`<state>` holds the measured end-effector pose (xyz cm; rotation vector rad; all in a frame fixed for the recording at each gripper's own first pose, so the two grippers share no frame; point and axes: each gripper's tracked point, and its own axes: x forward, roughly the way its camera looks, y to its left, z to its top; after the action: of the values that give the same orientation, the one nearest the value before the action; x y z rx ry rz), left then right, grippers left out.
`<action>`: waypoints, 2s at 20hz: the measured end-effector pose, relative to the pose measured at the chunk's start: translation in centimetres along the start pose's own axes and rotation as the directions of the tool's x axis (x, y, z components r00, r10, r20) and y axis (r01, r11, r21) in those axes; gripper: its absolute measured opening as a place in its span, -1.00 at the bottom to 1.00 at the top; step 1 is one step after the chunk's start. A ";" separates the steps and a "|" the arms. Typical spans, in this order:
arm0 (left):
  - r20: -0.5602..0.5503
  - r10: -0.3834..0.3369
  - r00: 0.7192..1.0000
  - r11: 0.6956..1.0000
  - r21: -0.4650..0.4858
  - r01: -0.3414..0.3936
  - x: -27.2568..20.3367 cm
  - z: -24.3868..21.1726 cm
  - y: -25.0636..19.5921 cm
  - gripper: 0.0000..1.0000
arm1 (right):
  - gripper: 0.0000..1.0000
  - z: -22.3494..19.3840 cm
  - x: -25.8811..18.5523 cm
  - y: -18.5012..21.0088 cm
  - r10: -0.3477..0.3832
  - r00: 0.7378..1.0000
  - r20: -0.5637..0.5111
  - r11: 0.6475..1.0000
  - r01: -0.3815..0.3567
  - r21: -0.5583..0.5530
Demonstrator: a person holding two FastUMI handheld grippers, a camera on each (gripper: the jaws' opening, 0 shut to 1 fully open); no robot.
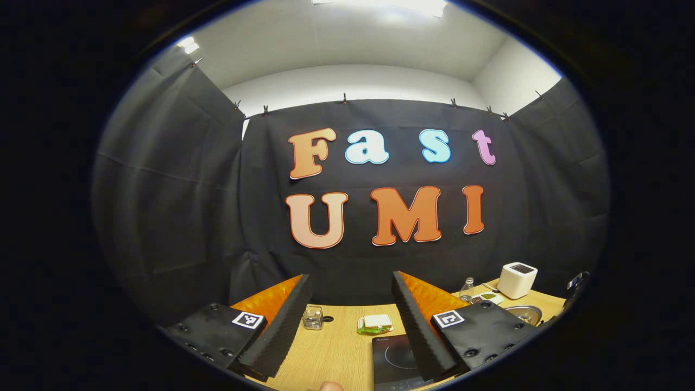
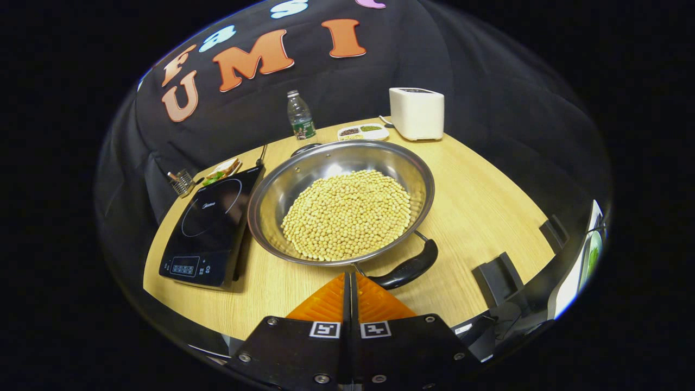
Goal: First push the handle of the pot to place it horizontally, then grasp the pot with both hands and set it on the induction cooktop.
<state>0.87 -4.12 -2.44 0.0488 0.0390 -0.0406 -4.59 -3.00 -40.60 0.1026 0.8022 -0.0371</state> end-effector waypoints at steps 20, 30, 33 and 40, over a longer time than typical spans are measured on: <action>0.015 0.013 1.000 1.000 0.008 -0.013 0.4 0.5 -0.7 0.97 | -1.00 2.9 1.8 -5.1 -0.048 0.999 0.019 0.992 0.045 0.114; 0.002 0.015 1.000 1.000 0.009 -0.015 2.0 0.0 -1.2 0.97 | -1.00 4.7 3.3 -7.5 -0.086 0.996 0.023 0.987 0.082 0.141; -0.001 0.015 1.000 1.000 0.008 -0.015 2.6 -0.3 -1.3 0.97 | -1.00 5.2 3.9 -7.8 -0.093 0.995 0.023 0.985 0.089 0.149; -0.027 0.021 0.999 1.000 0.008 -0.021 4.2 -1.3 -1.4 0.97 | -1.00 6.4 5.2 -8.9 -0.114 0.993 0.023 0.981 0.109 0.158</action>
<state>4.92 -5.66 -3.99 0.0576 0.0655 -0.0194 2.93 -12.46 -40.62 0.2050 0.7718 -0.2076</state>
